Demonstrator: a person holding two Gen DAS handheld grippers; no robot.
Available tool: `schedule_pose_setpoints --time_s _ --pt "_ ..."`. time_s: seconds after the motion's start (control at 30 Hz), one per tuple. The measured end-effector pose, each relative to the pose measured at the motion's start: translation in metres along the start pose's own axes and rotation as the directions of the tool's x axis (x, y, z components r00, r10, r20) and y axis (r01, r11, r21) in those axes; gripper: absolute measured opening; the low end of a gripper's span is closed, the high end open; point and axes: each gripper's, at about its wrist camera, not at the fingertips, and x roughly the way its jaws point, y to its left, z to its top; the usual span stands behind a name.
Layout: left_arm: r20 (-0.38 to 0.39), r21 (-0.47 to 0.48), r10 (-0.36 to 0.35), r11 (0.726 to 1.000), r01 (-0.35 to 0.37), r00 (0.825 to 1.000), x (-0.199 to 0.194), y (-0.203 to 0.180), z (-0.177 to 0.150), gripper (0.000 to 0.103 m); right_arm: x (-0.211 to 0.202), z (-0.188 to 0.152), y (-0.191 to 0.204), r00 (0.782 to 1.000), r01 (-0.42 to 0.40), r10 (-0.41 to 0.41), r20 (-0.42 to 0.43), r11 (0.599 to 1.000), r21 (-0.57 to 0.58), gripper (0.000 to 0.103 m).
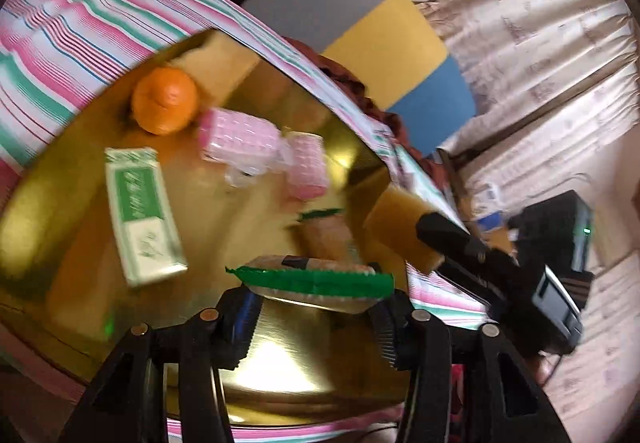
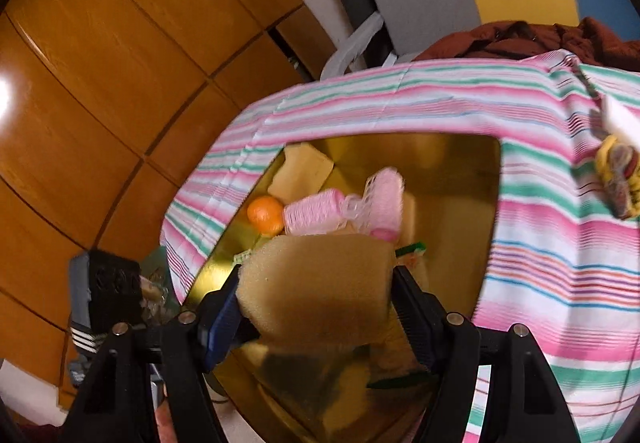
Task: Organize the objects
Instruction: 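Release the Weidan bag in the tray with the left tool while right releases the sponge there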
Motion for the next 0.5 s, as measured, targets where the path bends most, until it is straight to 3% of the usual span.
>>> schedule_pose_setpoints --time_s 0.07,0.2,0.27,0.33,0.5 --pt "0.029 0.027 0.079 0.996 -0.08 0.996 -0.005 -0.002 0.003 0.061 0.009 -0.003 0.004 1.0 0.007 -0.007 -0.018 1.0 -0.011 0.073" --pt "0.138 0.04 0.2 0.977 -0.208 0.97 -0.025 -0.003 0.011 0.074 0.027 -0.005 0.01 0.999 0.035 -0.037 -0.04 0.999 -0.029 0.075" --pt "0.182 0.017 0.215 0.975 -0.222 0.959 -0.034 0.002 0.014 0.075 0.034 -0.003 0.011 0.998 0.058 -0.059 -0.037 0.998 -0.026 0.088" --pt "0.212 0.001 0.213 0.976 -0.218 0.954 -0.041 0.008 0.017 0.075 0.038 -0.001 0.01 0.997 0.068 -0.068 -0.027 0.998 0.0 0.093" --pt "0.291 -0.012 0.242 0.968 -0.25 0.926 -0.054 0.005 0.016 0.076 0.032 -0.002 0.01 0.998 0.056 -0.055 -0.023 0.998 0.038 0.093"
